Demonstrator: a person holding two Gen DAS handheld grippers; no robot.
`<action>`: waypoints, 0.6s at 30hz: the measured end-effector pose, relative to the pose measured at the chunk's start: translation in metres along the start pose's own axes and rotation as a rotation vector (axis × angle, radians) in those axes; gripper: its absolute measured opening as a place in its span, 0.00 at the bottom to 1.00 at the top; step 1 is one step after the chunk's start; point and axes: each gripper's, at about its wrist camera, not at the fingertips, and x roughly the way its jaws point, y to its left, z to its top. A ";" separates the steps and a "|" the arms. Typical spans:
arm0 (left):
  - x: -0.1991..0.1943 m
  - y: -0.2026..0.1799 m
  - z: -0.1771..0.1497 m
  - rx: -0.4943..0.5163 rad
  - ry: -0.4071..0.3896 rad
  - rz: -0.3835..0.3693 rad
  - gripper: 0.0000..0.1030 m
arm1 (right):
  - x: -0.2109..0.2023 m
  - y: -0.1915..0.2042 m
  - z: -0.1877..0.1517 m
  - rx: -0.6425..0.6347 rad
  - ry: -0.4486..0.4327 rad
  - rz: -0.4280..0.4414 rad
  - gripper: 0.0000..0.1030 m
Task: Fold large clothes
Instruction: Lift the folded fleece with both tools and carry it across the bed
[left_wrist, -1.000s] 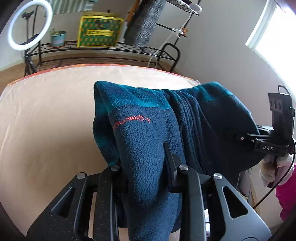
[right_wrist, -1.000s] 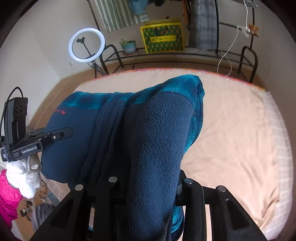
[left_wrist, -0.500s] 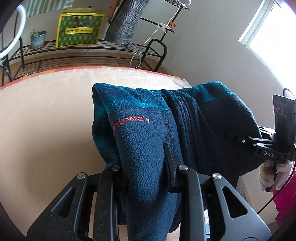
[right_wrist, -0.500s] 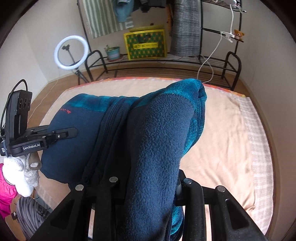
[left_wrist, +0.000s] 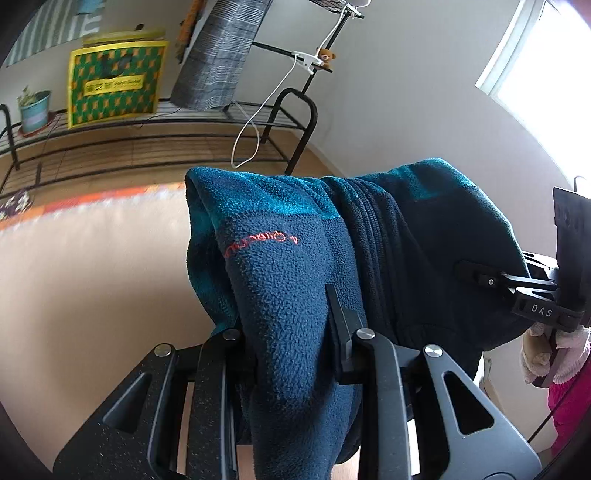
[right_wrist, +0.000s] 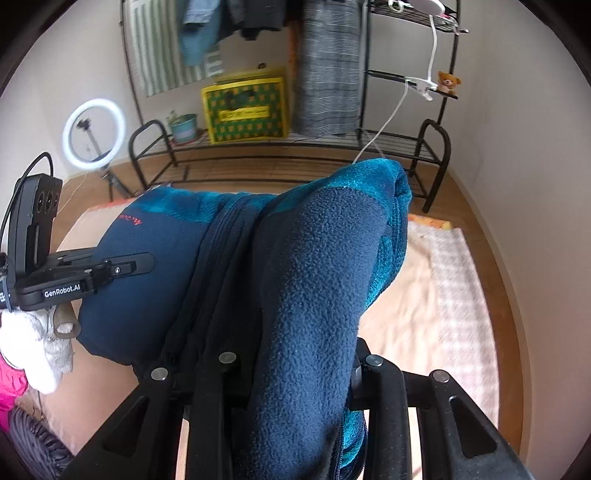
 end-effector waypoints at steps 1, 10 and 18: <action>0.012 -0.003 0.009 0.001 -0.003 -0.002 0.24 | 0.004 -0.008 0.005 0.002 -0.005 0.001 0.30; 0.092 -0.017 0.064 0.021 -0.009 -0.005 0.24 | 0.052 -0.078 0.049 0.011 -0.032 -0.005 0.29; 0.143 -0.015 0.084 0.015 -0.024 0.007 0.23 | 0.108 -0.120 0.072 0.015 -0.049 -0.008 0.29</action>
